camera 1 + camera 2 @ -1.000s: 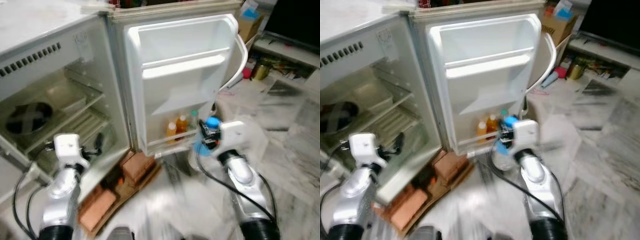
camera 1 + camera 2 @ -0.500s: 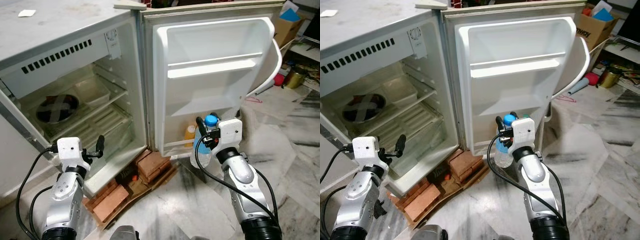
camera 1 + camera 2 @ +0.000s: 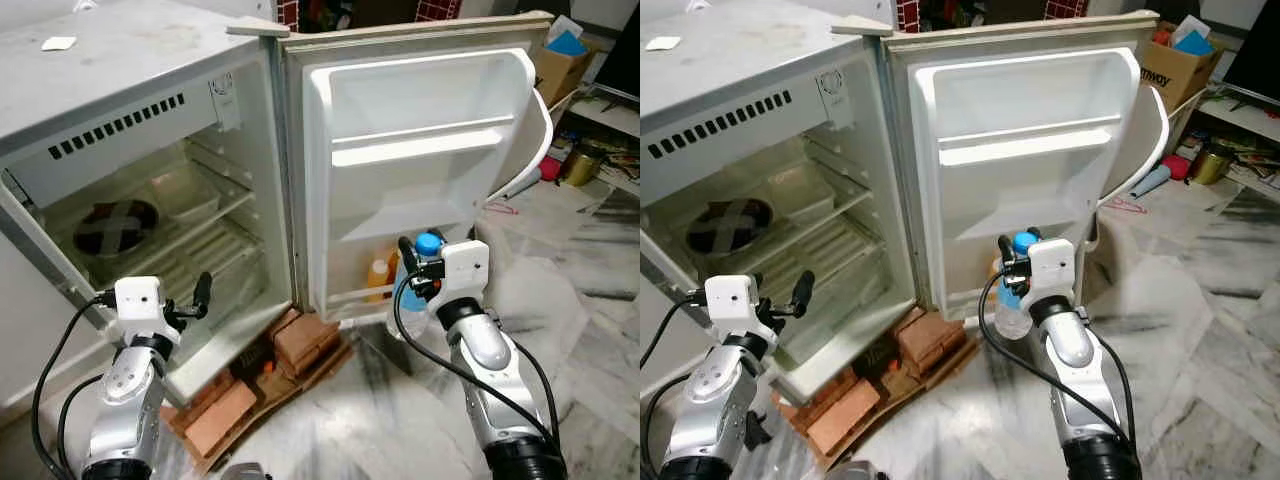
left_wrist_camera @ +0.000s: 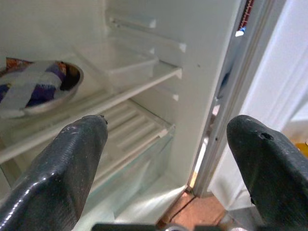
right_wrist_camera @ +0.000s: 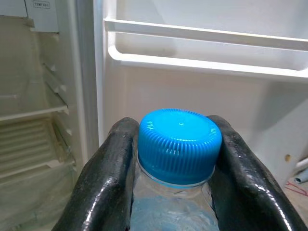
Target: Restocking fridge
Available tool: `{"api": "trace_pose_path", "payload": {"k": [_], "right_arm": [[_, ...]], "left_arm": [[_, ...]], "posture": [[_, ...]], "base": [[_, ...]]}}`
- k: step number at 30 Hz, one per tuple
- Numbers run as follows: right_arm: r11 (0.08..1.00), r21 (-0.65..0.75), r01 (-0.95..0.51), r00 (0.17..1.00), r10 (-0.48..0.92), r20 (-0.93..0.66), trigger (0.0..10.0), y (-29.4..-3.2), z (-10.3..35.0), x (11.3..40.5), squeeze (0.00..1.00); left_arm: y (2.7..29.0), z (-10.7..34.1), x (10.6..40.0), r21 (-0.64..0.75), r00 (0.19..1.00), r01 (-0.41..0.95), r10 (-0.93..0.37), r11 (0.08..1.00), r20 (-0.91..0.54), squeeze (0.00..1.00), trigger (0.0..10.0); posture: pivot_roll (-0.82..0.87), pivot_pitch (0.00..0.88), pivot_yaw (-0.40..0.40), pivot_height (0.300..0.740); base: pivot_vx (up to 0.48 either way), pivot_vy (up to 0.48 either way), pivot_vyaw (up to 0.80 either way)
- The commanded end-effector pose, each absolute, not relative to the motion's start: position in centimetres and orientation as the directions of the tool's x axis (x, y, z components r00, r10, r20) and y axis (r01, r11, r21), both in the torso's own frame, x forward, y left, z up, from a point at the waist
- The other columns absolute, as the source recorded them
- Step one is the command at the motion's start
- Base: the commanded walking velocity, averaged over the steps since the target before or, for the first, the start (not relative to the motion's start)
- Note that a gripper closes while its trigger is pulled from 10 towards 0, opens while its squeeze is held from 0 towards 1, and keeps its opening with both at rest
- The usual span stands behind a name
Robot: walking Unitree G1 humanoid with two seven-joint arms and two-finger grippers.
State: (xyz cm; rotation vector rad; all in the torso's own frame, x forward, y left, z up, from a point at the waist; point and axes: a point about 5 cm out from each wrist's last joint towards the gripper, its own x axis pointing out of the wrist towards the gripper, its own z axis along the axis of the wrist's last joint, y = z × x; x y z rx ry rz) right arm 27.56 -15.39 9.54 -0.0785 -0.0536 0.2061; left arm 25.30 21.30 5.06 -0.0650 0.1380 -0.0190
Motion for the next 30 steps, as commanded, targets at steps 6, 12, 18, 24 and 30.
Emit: {"api": "trace_pose_path", "payload": {"k": [6, 12, 18, 24, 30], "right_arm": [[0.972, -0.084, -0.22, 0.972, 0.226, 0.062, 10.0, -15.1, 10.0, 27.5, 0.0], [0.969, -0.081, -0.231, 0.97, 0.236, 0.053, 10.0, -15.1, 9.8, 27.3, 0.0], [0.973, -0.059, -0.223, 0.973, 0.226, 0.048, 10.0, -15.7, 9.5, 26.6, 0.0], [0.965, -0.06, -0.256, 0.965, 0.258, 0.035, 10.0, -15.4, 9.1, 25.9, 0.0], [0.958, -0.063, -0.279, 0.959, 0.281, 0.033, 10.0, -15.0, 8.9, 25.6, 0.0]], "left_arm": [[21.4, 5.4, 25.2, -0.063, 0.991, 0.016, -0.024, 0.998, -0.131, 0.0, 10.0], [21.4, 5.3, 25.1, -0.064, 0.991, 0.011, -0.02, 0.998, -0.133, 0.0, 10.0], [21.6, 5.2, 24.7, -0.061, 0.99, -0.014, 0.005, 0.998, -0.142, 0.0, 10.0], [22.3, 4.8, 23.5, -0.046, 0.985, -0.058, 0.049, 0.997, -0.164, 0.0, 10.0], [22.9, 4.2, 22.4, -0.042, 0.975, -0.098, 0.087, 0.994, -0.204, 0.0, 10.0]], "posture": [[0.04, 0.002, 0.011, 0.74], [0.04, 0.003, 0.008, 0.74], [0.04, 0.004, 0.006, 0.74], [0.04, 0.007, 0.005, 0.74], [0.05, 0.009, 0.003, 0.74]], "base": [[0.351, 0.0, 0.0], [0.342, 0.0, 0.0], [0.309, 0.0, 0.0], [0.0, 0.0, 0.0], [0.0, 0.0, 0.46]]}}
